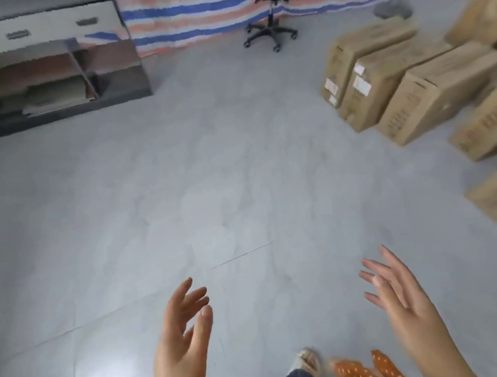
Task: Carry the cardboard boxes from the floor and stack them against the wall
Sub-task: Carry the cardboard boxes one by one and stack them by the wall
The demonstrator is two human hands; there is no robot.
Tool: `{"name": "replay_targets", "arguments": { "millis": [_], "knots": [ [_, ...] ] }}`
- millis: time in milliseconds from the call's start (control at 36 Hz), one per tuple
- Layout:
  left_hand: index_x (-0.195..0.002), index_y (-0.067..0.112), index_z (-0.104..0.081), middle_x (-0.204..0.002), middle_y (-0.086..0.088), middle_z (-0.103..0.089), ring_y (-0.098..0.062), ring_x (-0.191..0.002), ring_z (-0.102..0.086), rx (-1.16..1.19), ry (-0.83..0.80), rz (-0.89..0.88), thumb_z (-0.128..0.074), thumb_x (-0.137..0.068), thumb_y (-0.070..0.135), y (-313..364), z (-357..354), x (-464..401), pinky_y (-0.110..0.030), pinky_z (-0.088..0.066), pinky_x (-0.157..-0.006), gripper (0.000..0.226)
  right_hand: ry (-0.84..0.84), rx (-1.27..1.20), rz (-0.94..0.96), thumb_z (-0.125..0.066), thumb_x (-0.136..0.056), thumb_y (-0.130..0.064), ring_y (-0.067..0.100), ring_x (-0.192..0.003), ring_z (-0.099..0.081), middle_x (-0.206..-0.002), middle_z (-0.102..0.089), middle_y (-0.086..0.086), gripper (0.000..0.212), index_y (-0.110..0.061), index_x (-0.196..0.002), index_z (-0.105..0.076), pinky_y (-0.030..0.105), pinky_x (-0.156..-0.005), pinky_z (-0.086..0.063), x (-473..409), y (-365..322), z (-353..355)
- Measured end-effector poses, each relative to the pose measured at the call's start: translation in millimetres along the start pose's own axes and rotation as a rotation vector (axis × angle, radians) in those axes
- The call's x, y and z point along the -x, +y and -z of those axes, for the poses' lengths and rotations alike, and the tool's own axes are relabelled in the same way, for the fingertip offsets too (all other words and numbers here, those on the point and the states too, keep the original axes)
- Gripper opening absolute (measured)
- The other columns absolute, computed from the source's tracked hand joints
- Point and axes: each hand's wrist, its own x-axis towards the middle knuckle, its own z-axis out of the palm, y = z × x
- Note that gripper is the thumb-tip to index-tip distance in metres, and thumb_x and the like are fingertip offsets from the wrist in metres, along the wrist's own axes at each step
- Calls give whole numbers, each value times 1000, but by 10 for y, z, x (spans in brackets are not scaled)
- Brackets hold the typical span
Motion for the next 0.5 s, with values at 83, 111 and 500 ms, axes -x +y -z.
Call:
{"name": "replay_targets", "arguments": {
  "millis": [83,111,500],
  "knots": [
    [-114,48,-56,-112,19,-65,-1,-105,-62,-12,-128,-19,-57,-82,37,144,-588,-141,-33,-51,-90,34,105,-54,-55,-54,-67,-78,6,-116,-57,-119,-62,-20,58,-58,-120,-42,46,-103,-44,-95,77,454],
    [-110,54,-57,-112,18,-65,-1,-105,-62,-18,-169,-28,-55,-78,35,196,-751,-179,-30,-53,-88,37,138,-77,-67,-55,-66,-77,5,-116,-57,-118,-63,-20,59,-57,-120,-42,47,-103,-44,-115,93,584],
    [-100,61,-55,-108,24,-65,4,-99,-62,-185,-552,-54,-64,-82,38,655,-2599,-1028,-8,-48,-80,31,505,-179,-188,-54,-42,-95,3,-109,-62,-115,-62,-29,78,-66,-114,-46,39,-95,-50,-795,458,1652]
  ]
}}
